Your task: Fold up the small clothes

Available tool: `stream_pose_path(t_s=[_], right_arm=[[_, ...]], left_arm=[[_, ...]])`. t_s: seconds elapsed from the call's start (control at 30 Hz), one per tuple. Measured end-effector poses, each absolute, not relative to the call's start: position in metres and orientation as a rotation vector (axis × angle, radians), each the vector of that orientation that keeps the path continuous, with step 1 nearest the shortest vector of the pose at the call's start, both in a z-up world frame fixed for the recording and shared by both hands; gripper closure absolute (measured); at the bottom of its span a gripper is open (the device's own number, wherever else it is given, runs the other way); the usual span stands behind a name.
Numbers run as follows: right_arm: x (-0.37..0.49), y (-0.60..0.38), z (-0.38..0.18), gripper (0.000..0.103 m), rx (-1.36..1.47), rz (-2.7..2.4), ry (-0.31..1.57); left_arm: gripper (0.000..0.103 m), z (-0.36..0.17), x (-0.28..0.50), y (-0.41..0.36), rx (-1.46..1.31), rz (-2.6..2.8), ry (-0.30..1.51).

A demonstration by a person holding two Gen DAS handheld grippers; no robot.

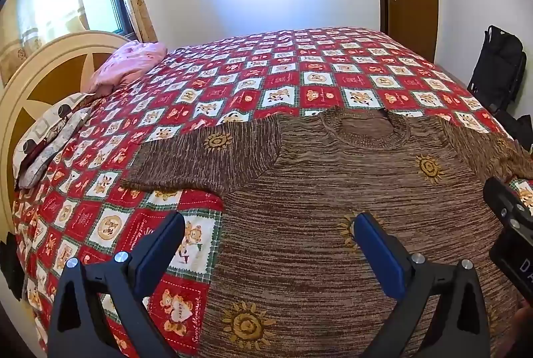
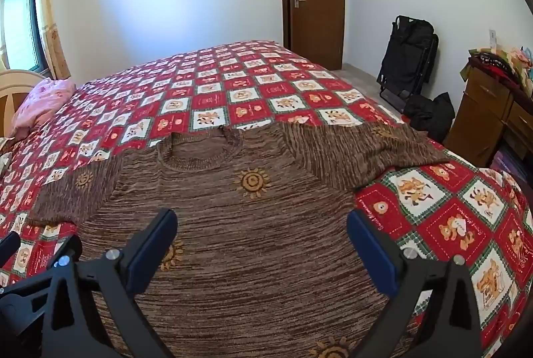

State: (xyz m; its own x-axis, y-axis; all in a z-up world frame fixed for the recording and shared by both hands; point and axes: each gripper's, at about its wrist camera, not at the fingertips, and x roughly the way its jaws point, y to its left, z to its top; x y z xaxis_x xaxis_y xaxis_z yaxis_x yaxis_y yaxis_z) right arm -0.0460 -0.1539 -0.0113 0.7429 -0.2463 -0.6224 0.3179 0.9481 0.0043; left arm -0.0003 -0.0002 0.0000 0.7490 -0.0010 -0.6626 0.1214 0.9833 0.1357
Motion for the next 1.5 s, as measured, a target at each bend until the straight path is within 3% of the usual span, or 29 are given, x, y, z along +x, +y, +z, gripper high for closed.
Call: stream_pose_path(t_s=[1.17, 1.5], right_arm=[[-0.042, -0.192, -0.009, 0.0, 0.2, -0.326, 0.689], [-0.038, -0.245, 0.005, 0.0, 0.214, -0.41, 0.679]], left_arm=[[0.001, 0.0, 0.019, -0.015, 0.283, 0.007, 0.705], [0.001, -0.009, 0.037, -0.015, 0.24, -0.023, 0.838]])
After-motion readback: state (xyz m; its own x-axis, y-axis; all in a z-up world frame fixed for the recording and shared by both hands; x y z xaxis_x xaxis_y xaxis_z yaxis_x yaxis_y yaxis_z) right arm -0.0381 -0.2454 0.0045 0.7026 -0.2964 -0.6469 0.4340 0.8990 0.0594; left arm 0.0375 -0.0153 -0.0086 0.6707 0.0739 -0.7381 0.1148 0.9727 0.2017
